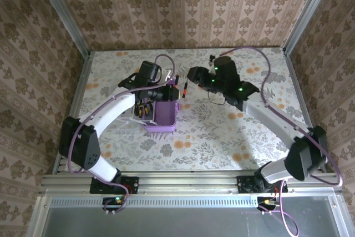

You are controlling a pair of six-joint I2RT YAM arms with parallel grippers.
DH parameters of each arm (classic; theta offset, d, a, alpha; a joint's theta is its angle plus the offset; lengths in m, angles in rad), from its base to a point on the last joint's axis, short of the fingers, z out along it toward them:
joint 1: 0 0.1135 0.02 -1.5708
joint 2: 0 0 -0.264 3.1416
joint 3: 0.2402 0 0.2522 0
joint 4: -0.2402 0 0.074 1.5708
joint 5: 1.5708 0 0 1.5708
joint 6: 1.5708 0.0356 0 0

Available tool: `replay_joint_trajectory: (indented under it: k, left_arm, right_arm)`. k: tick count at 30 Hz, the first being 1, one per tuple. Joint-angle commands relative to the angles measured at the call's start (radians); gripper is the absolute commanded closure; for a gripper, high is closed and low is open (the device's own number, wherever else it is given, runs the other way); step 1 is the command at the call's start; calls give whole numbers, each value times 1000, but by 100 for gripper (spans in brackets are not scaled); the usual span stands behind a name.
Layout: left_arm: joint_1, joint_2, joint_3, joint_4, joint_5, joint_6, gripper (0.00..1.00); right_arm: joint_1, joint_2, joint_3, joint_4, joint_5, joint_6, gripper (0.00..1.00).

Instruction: Pack the tool kit

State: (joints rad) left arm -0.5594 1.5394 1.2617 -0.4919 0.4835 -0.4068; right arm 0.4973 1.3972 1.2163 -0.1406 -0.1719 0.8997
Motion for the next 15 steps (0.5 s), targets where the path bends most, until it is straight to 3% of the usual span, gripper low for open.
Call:
replay_joint_trajectory:
  k: [1,7,15]
  left_arm:
    - [28,-108,55,-216,-173,85,100]
    - [194,-251,12,-418,-353,162,100]
    - [229,-233,-88,-505,-493,212,100]
  right_arm:
    - [-30,-81,-12,-47,66,-52,46]
    - [-80,-81,-121,-23,25,-41,46]
    - [-86,25,-123,28,-40,-25,46]
